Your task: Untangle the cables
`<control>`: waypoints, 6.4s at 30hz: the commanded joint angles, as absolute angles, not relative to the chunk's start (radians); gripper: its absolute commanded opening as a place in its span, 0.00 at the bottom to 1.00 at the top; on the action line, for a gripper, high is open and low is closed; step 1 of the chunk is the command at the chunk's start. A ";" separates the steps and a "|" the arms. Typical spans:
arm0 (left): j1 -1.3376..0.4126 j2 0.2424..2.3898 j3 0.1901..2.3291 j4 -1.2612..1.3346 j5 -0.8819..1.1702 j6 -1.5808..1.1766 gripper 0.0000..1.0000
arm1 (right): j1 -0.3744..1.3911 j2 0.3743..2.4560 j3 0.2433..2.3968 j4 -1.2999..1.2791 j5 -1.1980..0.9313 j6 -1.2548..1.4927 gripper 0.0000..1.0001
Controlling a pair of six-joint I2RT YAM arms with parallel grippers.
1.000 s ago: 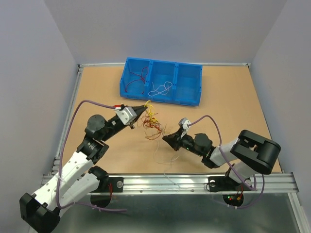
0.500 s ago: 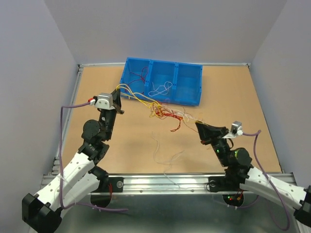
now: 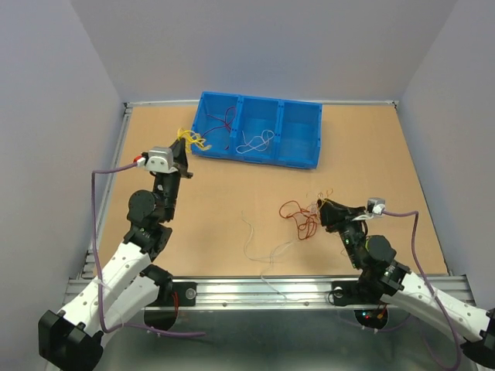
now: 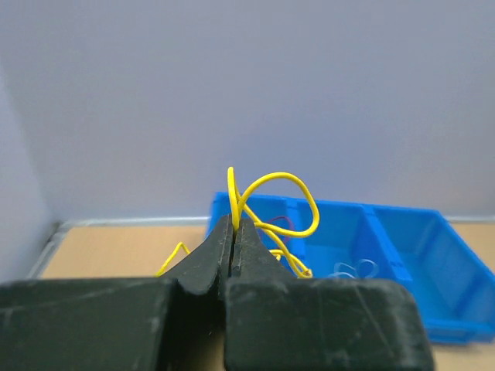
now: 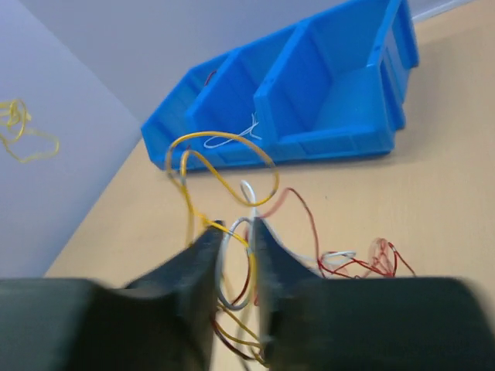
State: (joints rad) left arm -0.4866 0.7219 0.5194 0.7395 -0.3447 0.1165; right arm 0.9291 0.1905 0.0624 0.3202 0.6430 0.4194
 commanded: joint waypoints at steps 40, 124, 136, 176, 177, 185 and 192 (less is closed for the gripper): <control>-0.597 0.884 0.591 0.549 0.836 0.377 0.00 | 0.930 0.812 0.136 0.810 -0.167 0.149 1.00; -0.545 1.003 0.650 0.537 0.561 0.374 0.98 | 0.460 1.428 0.943 0.115 0.200 0.348 0.91; -0.669 1.221 0.764 0.290 0.597 0.580 0.96 | 0.476 0.935 0.364 0.354 0.072 0.454 0.88; -0.844 1.542 0.959 -0.008 0.472 0.715 0.00 | 0.476 0.572 0.068 0.493 -0.069 0.505 0.91; -0.844 1.517 0.945 -0.006 0.489 0.710 0.00 | 0.476 0.583 0.057 0.529 -0.116 0.499 0.91; -0.844 1.333 0.945 -0.038 0.555 0.664 0.00 | 0.483 0.685 0.107 0.772 -0.500 0.456 0.90; -0.842 1.214 0.917 -0.026 0.583 0.640 0.00 | 0.523 0.858 0.225 0.827 -0.600 0.330 0.89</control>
